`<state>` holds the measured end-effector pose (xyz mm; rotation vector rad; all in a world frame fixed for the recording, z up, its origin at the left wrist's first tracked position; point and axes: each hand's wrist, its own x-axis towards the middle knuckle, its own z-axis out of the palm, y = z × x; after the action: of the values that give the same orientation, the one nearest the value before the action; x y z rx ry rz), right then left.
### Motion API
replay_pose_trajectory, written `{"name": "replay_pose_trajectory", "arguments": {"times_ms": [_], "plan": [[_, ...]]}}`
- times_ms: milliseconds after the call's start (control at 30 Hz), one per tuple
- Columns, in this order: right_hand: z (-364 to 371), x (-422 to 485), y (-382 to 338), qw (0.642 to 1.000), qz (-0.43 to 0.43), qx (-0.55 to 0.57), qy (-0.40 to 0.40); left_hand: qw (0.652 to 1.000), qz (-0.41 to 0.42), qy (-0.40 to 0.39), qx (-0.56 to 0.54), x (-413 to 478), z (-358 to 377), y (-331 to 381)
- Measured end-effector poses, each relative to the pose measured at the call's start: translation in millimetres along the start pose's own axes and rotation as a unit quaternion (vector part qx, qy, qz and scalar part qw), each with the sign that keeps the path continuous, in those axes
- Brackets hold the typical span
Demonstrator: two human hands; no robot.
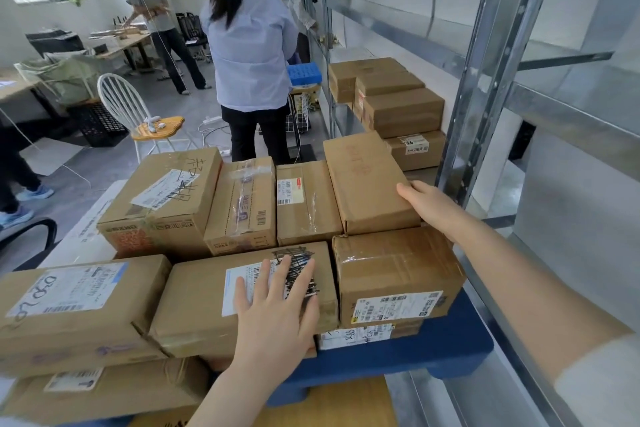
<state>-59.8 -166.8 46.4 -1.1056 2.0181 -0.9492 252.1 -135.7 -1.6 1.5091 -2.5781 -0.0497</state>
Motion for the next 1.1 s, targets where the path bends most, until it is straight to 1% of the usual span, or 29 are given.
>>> {"name": "replay_pose_trajectory", "arguments": {"times_ms": [167, 300, 500, 567, 667, 733, 800, 867, 933, 1100], "plan": [[-1, -3, 0, 1.0, -0.003, -0.015, 0.009, 1.0, 0.001, -0.007, -0.002, 1, 0, 0], [0, -6, 2, 0.997, -0.022, -0.02, 0.067, 1.0, 0.0, -0.005, -0.019, 2, 1, -2], [3, -17, 1, 0.998, -0.033, -0.039, 0.043, 1.0, -0.006, -0.013, -0.028, 4, -1, -1], [0, -25, 0, 0.996, -0.054, -0.037, 0.066, 0.999, -0.006, -0.016, -0.032, 3, -4, -1], [-9, -50, 6, 0.984, -0.111, -0.047, 0.134, 0.999, 0.004, 0.0, -0.033, -2, -15, -9], [-10, -76, 19, 0.971, -0.156, -0.076, 0.163, 0.999, 0.002, 0.019, -0.033, -9, -25, -22], [-1, -102, 38, 0.962, -0.172, -0.124, 0.169, 1.0, -0.01, 0.019, -0.021, -19, -31, -40], [15, -122, 56, 0.964, -0.154, -0.147, 0.157, 1.0, -0.025, 0.0, -0.007, -30, -30, -54], [32, -134, 68, 0.973, -0.119, -0.134, 0.145, 0.999, -0.026, -0.018, 0.01, -37, -23, -59], [45, -135, 74, 0.974, -0.097, -0.142, 0.15, 0.999, -0.021, -0.007, 0.037, -35, -4, -58]]}}
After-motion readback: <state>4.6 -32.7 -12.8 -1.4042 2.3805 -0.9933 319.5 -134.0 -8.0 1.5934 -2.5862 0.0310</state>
